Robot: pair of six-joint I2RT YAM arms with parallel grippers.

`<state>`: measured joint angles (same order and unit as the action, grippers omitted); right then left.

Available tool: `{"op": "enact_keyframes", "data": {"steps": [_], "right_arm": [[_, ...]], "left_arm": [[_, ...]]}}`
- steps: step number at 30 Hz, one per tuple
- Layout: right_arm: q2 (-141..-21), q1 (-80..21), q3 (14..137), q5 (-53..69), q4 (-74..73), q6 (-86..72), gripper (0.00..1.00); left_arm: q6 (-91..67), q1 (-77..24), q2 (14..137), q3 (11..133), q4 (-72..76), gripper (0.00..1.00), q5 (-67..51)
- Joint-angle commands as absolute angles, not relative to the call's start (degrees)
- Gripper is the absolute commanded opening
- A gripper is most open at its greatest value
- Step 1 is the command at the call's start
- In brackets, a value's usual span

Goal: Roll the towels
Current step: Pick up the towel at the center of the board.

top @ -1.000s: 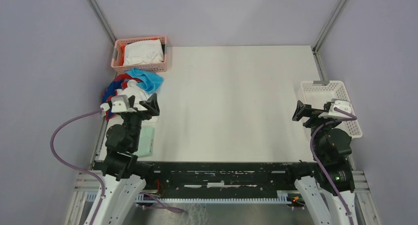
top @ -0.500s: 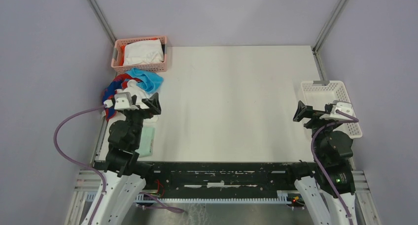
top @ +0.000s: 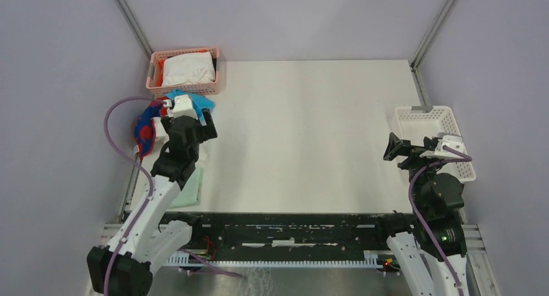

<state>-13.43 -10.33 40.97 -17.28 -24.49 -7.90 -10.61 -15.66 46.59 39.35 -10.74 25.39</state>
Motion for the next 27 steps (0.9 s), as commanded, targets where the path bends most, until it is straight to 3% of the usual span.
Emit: {"op": "enact_keyframes", "data": {"steps": [1,13,20,24,27], "right_arm": [[-12.45,-10.19,40.61,-15.11,-22.87,-9.57,1.00],[-10.58,-11.85,40.28,-14.77,-22.68,-9.17,1.00],[-9.96,-12.60,40.22,-14.81,-22.85,-7.85,1.00],[-9.76,-12.90,40.08,-15.20,-23.02,-7.35,1.00],[-10.05,-13.00,40.16,-15.19,-23.18,-7.32,1.00]], "left_arm": [[-16.64,-8.78,55.06,45.03,-13.72,0.99,26.11],[-30.00,6.38,75.95,49.71,-12.04,1.00,19.37],[-31.46,10.92,86.19,52.51,-8.31,0.94,18.69],[-30.20,13.73,90.25,54.44,-7.84,0.75,15.39],[-28.74,14.74,90.21,55.60,-7.80,0.43,14.46]]}}
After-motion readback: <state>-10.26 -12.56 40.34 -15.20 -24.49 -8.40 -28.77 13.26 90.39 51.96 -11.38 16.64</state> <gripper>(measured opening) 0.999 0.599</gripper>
